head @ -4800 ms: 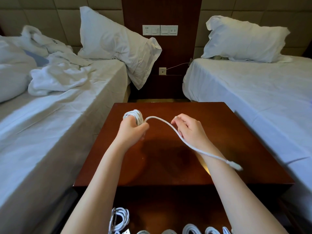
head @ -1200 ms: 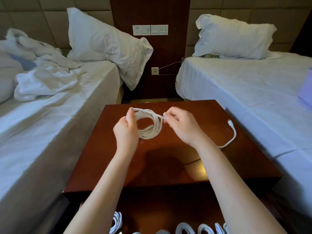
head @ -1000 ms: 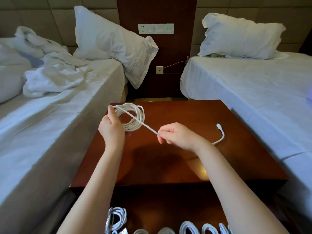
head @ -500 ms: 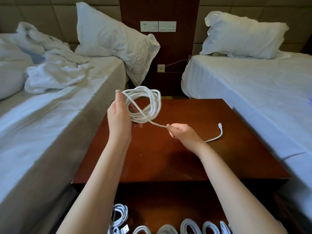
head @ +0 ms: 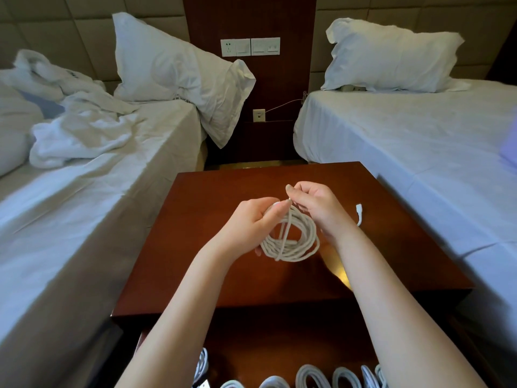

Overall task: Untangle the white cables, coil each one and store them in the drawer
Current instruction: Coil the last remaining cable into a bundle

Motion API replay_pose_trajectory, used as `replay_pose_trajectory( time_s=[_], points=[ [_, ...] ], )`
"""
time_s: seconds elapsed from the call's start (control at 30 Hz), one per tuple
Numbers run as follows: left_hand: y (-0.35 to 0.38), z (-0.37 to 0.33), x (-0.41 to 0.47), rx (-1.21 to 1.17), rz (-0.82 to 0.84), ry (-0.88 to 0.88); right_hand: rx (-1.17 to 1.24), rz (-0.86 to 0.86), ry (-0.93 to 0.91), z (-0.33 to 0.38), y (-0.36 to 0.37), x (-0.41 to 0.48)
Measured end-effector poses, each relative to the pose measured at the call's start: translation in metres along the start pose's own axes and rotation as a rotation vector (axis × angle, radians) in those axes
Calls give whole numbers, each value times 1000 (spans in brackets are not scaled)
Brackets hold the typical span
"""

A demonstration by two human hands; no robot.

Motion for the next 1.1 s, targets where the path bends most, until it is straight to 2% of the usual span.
replay_pose_trajectory(
  time_s=[0.23, 0.47, 0.73, 0.9, 1.1],
  points=[
    [-18, 14, 2, 82, -175, -49, -198, -28, -86, 33, 5, -6],
    [-45, 21, -2, 177, -448, -40, -463, 0, -156, 57, 24, -15],
    [-97, 47, -24, 148, -820, -128, -645, 186, -264, 81, 75, -40],
    [-111, 38, -36, 79, -946, -147, -567, 231, -268, 69, 97, -38],
    [-116, 34, -41, 18, -1041, -74, -491, 260, -186, 44, 101, -29]
  ],
)
Point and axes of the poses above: each hand's wrist, its own x-axis towards the middle knuckle, its own y-axis out of the palm, z = x × y, the point moved 9 cm from there along x, towards the middle knuckle, and after that the axes turned 2 degrees about y, right-handed, at the moved point
